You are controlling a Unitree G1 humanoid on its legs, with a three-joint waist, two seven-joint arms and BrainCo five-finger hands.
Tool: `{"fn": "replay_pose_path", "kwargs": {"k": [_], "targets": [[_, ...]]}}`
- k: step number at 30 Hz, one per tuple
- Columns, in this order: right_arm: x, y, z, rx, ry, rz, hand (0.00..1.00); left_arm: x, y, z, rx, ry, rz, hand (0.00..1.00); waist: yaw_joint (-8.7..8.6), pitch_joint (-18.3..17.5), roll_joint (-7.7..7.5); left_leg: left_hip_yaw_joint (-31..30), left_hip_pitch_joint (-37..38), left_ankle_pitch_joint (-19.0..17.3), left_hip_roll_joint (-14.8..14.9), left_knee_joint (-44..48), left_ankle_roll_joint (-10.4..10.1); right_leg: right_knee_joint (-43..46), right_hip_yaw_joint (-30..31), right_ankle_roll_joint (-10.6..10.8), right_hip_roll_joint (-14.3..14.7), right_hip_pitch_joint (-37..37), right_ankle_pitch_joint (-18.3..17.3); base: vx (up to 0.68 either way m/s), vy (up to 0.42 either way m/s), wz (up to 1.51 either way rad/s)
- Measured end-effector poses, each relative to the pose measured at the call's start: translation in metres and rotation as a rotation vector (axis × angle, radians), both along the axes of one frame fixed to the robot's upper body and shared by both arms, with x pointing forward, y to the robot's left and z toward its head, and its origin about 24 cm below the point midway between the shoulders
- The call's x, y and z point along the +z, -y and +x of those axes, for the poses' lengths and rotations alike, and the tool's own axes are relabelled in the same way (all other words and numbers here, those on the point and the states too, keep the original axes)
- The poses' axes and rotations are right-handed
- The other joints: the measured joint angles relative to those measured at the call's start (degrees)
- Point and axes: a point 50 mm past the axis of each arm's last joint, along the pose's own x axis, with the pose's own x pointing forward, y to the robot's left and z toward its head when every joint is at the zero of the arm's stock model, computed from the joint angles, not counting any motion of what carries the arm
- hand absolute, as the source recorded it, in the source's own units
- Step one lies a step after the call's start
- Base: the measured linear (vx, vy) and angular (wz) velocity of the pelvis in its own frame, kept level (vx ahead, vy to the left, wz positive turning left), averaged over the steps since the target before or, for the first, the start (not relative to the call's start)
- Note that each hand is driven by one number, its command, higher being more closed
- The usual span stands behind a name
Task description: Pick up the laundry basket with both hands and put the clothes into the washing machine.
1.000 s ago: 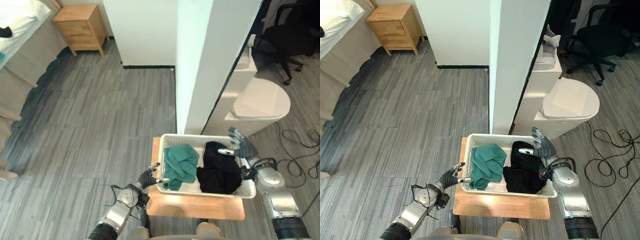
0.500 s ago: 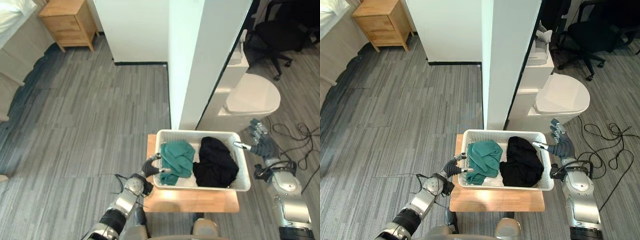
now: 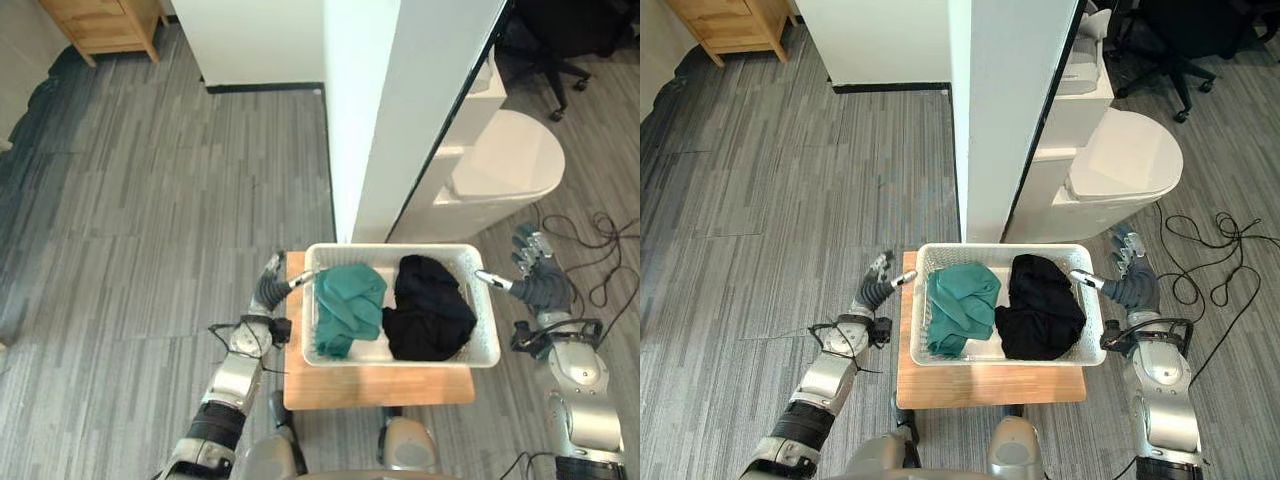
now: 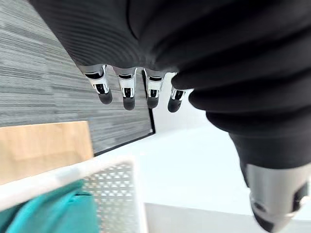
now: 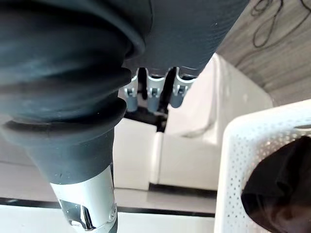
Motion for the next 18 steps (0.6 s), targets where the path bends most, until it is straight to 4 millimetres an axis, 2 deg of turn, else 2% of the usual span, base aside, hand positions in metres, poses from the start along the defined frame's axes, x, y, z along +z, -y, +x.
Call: {"fn": "replay_pose_path", "kwargs": {"k": [3, 9, 14, 18], "targets": [[-0.004, -0.002, -0.003, -0.003, -0.007, 0.016, 0.00, 0.007, 0.000, -0.007, -0.003, 0.041, -0.030, 0.00, 0.03, 0.2, 0.33, -0.1, 0.0, -0.2, 0.0, 0.0, 0.0, 0.0, -0.1, 0.0, 0.0, 0.1, 0.0, 0.00, 0.000, 0.00], [-0.012, -0.001, -0.010, -0.013, -0.039, 0.027, 0.00, 0.000, -0.011, -0.019, 0.042, 0.024, -0.058, 0.00, 0.06, 1.0, 1.63, 0.0, 0.0, -0.3, 0.0, 0.0, 0.0, 0.0, -0.2, 0.0, 0.0, 0.1, 0.0, -0.01, 0.000, 0.00], [-0.012, -0.001, -0.011, -0.016, -0.042, 0.029, 0.00, -0.003, -0.020, -0.021, 0.076, 0.014, -0.056, 0.00, 0.05, 1.1, 1.78, 0.1, -0.5, -0.3, 0.0, 0.0, 0.0, 0.0, 0.0, 0.0, 0.0, -0.5, 0.0, -0.02, 0.001, -0.01], [-0.010, 0.004, -0.012, -0.040, -0.030, 0.029, 0.00, -0.026, -0.033, -0.019, 0.138, -0.088, -0.043, 0.00, -0.04, 1.1, 1.76, 0.4, -1.1, -0.3, 0.0, 0.0, 0.0, 0.0, 0.4, 0.0, 0.0, -1.5, 0.0, 0.00, 0.000, -0.03]]}}
